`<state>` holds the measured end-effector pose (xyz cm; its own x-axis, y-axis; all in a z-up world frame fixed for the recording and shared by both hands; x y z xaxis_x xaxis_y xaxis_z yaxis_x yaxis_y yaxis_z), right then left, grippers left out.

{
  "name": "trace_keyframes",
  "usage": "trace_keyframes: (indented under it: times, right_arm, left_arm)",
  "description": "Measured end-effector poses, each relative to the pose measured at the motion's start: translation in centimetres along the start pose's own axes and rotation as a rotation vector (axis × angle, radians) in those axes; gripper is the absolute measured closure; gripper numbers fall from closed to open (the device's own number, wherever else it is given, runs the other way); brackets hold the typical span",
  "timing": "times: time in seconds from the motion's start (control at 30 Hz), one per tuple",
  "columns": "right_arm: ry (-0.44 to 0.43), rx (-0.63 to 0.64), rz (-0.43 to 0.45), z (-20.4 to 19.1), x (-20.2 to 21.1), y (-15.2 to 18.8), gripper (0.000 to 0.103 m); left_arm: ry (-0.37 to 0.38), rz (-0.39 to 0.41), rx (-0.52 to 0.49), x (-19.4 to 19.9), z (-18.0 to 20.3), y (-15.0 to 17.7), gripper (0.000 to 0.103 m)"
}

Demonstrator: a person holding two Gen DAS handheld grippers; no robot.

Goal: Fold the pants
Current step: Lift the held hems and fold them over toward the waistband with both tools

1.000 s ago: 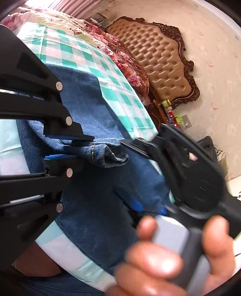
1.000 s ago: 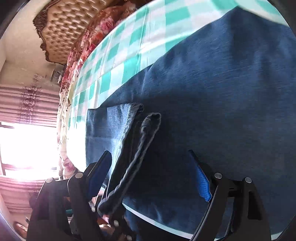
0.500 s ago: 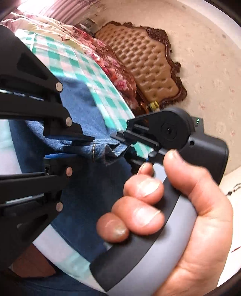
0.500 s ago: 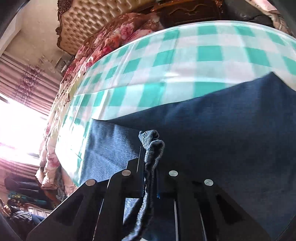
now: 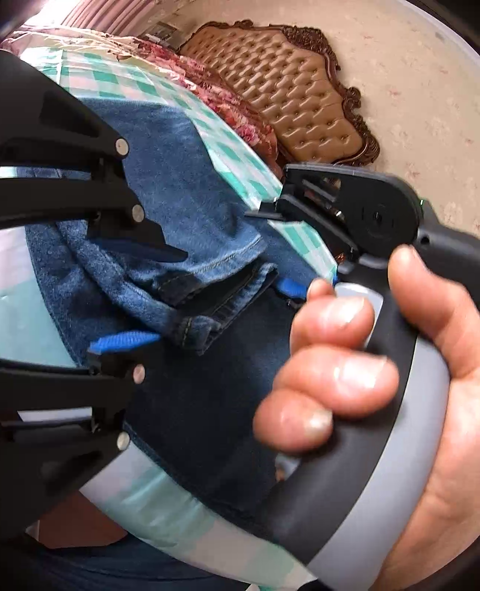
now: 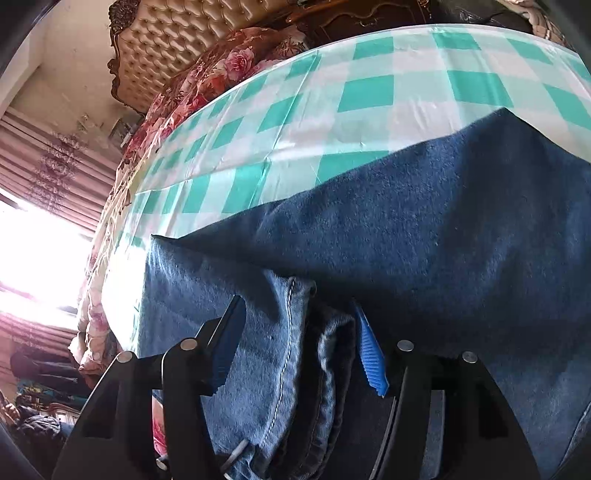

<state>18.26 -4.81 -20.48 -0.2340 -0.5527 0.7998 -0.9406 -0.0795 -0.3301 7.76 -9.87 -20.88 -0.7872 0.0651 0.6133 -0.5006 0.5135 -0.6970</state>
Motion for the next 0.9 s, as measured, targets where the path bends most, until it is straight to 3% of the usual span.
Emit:
trace_keyframes:
  times: [0.03,0.07,0.1,0.17,0.3,0.43,0.7,0.9]
  right_arm:
    - [0.01,0.01,0.002,-0.1,-0.1,-0.2,0.048]
    - [0.025,0.018,0.003,-0.3,-0.2,-0.4,0.058]
    - [0.049,0.03,-0.007,0.0,-0.3,-0.4,0.09]
    - [0.057,0.017,-0.007,0.1,-0.2,-0.5,0.09]
    - [0.049,0.058,0.072,-0.6,2.2,-0.9,0.091]
    - [0.069,0.043,0.022,1.1,0.6,-0.1,0.091]
    - [0.017,0.021,0.082,1.6,3.3,0.0,0.092]
    - [-0.021,-0.05,0.024,3.9,1.7,0.8,0.092]
  left_arm:
    - [-0.009,-0.002,-0.003,0.1,0.3,0.2,0.088]
    - [-0.026,-0.004,-0.015,0.0,0.5,0.3,0.088]
    - [-0.028,-0.002,-0.021,0.3,0.9,0.3,0.089]
    - [-0.048,0.017,-0.035,0.7,0.1,-0.1,0.091]
    - [-0.054,0.047,-0.055,1.6,0.1,-1.3,0.092]
    - [-0.032,0.001,-0.087,0.1,1.8,0.0,0.092]
    - [-0.037,0.069,-0.077,1.5,1.6,-1.7,0.092]
    - [-0.029,0.029,-0.117,-0.1,3.1,-1.0,0.092]
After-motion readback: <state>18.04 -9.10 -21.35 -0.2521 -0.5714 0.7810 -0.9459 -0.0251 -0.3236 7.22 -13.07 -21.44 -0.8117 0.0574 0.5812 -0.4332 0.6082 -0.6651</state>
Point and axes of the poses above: each gripper's, at about its wrist camera, not at the fingertips, and x roughly against the way its jaws point, z to its right, y to its underside, the point moved 8 cm from there along -x, roughly the way its jaws point, and after that the axes turned 4 degrees about x, right-handed, at the moved point
